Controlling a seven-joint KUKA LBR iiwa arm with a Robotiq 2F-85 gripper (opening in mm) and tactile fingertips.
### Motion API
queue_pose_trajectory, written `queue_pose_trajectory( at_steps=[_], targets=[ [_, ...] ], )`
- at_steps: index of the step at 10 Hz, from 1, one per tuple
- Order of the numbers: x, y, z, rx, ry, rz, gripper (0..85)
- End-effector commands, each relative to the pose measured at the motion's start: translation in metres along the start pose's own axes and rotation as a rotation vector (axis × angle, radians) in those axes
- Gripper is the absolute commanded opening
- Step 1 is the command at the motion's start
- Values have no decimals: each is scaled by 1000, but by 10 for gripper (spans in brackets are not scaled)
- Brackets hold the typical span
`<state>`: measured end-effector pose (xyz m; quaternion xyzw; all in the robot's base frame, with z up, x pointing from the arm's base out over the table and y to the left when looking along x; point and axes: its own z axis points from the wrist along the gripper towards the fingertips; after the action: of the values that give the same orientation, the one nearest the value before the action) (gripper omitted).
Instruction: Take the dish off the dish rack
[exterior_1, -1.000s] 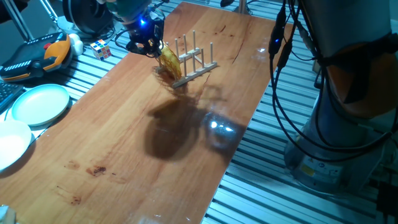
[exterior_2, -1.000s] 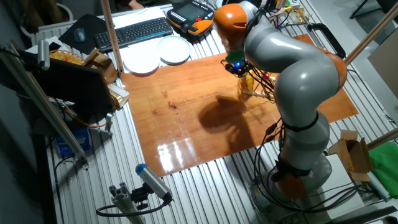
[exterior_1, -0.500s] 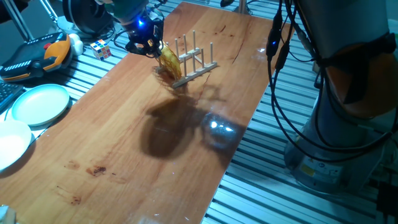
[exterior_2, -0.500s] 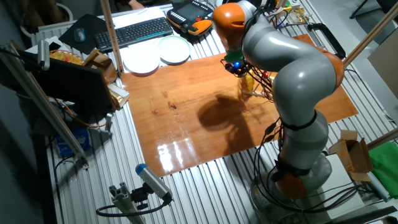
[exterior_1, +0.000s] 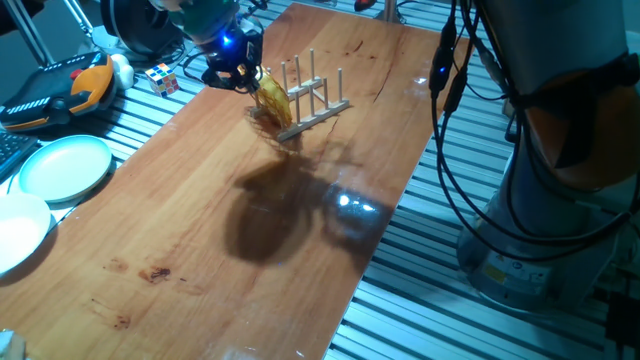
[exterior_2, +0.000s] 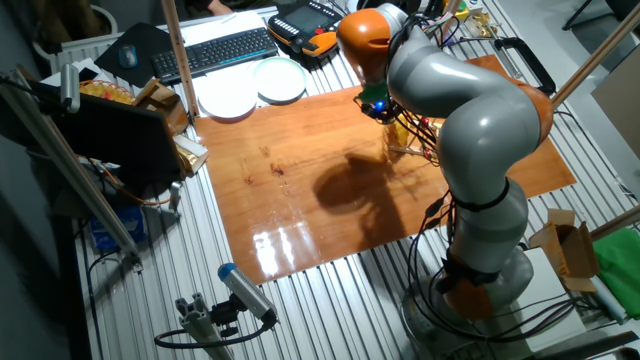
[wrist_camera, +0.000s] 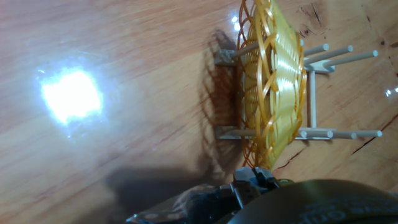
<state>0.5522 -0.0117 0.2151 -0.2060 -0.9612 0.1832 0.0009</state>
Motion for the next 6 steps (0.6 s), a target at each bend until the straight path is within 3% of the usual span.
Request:
queue_pose_trajectory(
  at_steps=[1, 6],
  targets=[
    [-1, 1, 1, -1, -3, 0, 7],
    [-3, 5, 2, 3, -4, 25, 7]
  ],
)
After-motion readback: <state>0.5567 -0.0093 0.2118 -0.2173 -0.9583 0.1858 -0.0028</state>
